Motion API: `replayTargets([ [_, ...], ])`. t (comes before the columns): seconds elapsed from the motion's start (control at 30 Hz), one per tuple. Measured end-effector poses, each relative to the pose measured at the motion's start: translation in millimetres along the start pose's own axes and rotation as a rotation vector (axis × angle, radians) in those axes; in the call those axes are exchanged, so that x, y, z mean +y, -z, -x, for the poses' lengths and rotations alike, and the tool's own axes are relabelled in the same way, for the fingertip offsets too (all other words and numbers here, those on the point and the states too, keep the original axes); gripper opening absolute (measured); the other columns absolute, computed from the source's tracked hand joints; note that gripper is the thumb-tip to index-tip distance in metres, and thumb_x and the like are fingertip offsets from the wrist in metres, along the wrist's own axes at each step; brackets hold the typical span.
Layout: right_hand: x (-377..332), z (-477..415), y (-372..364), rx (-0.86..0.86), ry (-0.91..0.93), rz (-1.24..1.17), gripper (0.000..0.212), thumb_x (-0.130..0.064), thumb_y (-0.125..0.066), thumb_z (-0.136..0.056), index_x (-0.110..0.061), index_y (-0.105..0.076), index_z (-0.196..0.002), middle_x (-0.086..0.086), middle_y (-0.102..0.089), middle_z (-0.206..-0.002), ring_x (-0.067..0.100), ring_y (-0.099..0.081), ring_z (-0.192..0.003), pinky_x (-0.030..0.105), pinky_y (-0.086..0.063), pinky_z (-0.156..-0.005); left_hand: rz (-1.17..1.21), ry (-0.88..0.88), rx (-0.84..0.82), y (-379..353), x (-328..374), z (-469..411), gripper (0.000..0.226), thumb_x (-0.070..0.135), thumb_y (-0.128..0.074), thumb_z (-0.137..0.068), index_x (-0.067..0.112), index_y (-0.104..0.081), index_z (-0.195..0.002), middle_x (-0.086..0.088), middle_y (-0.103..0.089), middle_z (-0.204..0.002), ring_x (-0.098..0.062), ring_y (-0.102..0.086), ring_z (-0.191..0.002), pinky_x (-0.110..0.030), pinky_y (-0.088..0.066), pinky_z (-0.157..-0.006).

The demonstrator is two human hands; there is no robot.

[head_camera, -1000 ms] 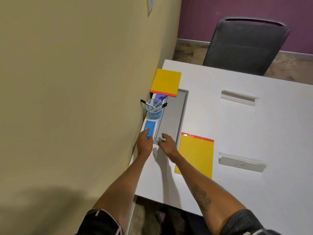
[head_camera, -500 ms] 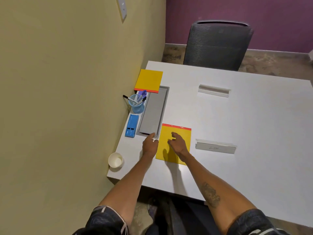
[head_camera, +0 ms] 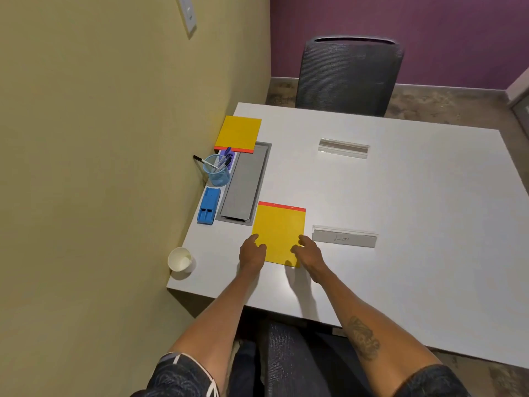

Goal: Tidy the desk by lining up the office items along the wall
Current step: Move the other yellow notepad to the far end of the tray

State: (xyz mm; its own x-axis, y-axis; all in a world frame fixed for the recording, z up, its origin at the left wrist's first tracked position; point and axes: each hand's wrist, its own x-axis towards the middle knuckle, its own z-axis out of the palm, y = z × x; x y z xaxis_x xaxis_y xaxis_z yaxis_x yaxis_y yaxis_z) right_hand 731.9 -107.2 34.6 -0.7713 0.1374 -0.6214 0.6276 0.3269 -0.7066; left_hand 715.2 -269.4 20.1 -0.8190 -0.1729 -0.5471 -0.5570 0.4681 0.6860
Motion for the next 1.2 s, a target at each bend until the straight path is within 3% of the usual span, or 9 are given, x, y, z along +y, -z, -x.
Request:
replayTargets([
  [0.17, 2, -18, -13, 0.053, -0.079, -0.002, 0.065, -0.016, -0.053, -0.092, -0.009, -0.028, -0.151, 0.012, -0.039, -0.151, 0.029, -0.041, -0.135, 0.034, -0.037, -0.102, -0.034, 0.022, -0.043, 8, -3, -22, 0.055, 0.016, -0.051, -0.094, 0.014, -0.038, -0.148, -0.012, -0.045, -0.148, -0.032, -0.051, -0.128, -0.047, -0.046, -0.105],
  [0.3, 3, -36, -27, 0.101, -0.139, -0.015, 0.064, -0.017, -0.053, -0.091, -0.009, -0.029, -0.15, 0.011, -0.042, -0.149, 0.03, -0.04, -0.137, 0.038, -0.036, -0.107, -0.074, 0.05, -0.065, 14, -9, -38, 0.053, 0.016, -0.049, -0.095, 0.011, -0.038, -0.147, -0.012, -0.047, -0.147, -0.031, -0.052, -0.128, -0.041, -0.047, -0.104],
  [0.37, 6, -46, -31, 0.131, -0.177, -0.003, 0.046, -0.018, -0.053, -0.088, -0.012, -0.042, -0.133, 0.002, -0.057, -0.118, 0.028, -0.049, -0.118, 0.037, -0.04, -0.093, -0.114, 0.055, -0.074, 15, -11, -46, 0.052, 0.017, -0.048, -0.096, 0.011, -0.038, -0.146, -0.011, -0.047, -0.147, -0.03, -0.051, -0.128, -0.038, -0.045, -0.1],
  [0.43, 10, -57, -36, 0.154, -0.202, 0.016, 0.03, -0.018, -0.054, -0.085, -0.011, -0.043, -0.112, -0.004, -0.047, -0.09, 0.023, -0.047, -0.098, 0.036, -0.039, -0.08, -0.13, 0.055, -0.093, 15, -12, -52, 0.049, 0.018, -0.047, -0.096, 0.01, -0.041, -0.144, -0.011, -0.051, -0.143, -0.03, -0.055, -0.122, -0.035, -0.046, -0.095],
  [0.57, 6, -67, -47, 0.184, -0.214, -0.018, 0.068, -0.027, -0.053, -0.076, -0.002, -0.037, -0.138, 0.008, -0.05, -0.112, 0.029, -0.054, -0.111, 0.039, -0.043, -0.088, -0.149, 0.047, -0.161, 13, -15, -64, 0.055, 0.025, -0.048, -0.094, 0.017, -0.037, -0.148, -0.01, -0.053, -0.141, -0.031, -0.059, -0.117, -0.044, -0.052, -0.098],
  [0.7, 6, -77, -55, 0.261, -0.217, -0.024, 0.063, -0.022, -0.054, -0.08, -0.002, -0.039, -0.137, 0.019, -0.047, -0.14, 0.036, -0.047, -0.128, 0.049, -0.043, -0.105, -0.161, 0.042, -0.153, 15, -13, -68, 0.056, 0.025, -0.049, -0.095, 0.017, -0.037, -0.149, -0.008, -0.049, -0.146, -0.031, -0.054, -0.124, -0.042, -0.048, -0.102],
  [0.93, 2, -82, -51, 0.324, -0.243, 0.018, 0.056, -0.018, -0.057, -0.082, 0.0, -0.043, -0.133, 0.02, -0.052, -0.132, 0.037, -0.052, -0.12, 0.045, -0.046, -0.096, -0.094, 0.099, -0.125, 16, -8, -83, 0.05, 0.021, -0.052, -0.088, 0.018, -0.051, -0.138, -0.008, -0.06, -0.133, -0.029, -0.06, -0.114, -0.043, -0.051, -0.098],
  [1.1, 2, -90, -41, 0.327, -0.261, -0.089, 0.068, -0.029, -0.054, -0.066, -0.001, -0.046, -0.128, 0.007, -0.045, -0.102, 0.022, -0.047, -0.091, 0.035, -0.04, -0.074, -0.036, 0.175, -0.103, 10, -13, -98, 0.055, 0.021, -0.053, -0.073, -0.006, -0.052, -0.121, -0.029, -0.058, -0.123, -0.045, -0.057, -0.114, -0.053, -0.048, -0.095],
  [1.2, 2, -87, -36, 0.304, -0.252, -0.1, 0.043, -0.027, -0.056, -0.066, -0.018, -0.043, -0.106, 0.004, -0.044, -0.099, 0.02, -0.045, -0.087, 0.032, -0.04, -0.071, -0.045, 0.181, -0.089, 9, -8, -92, 0.05, 0.019, -0.055, -0.078, -0.008, -0.051, -0.121, -0.028, -0.062, -0.115, -0.043, -0.061, -0.104, -0.042, -0.052, -0.077],
])
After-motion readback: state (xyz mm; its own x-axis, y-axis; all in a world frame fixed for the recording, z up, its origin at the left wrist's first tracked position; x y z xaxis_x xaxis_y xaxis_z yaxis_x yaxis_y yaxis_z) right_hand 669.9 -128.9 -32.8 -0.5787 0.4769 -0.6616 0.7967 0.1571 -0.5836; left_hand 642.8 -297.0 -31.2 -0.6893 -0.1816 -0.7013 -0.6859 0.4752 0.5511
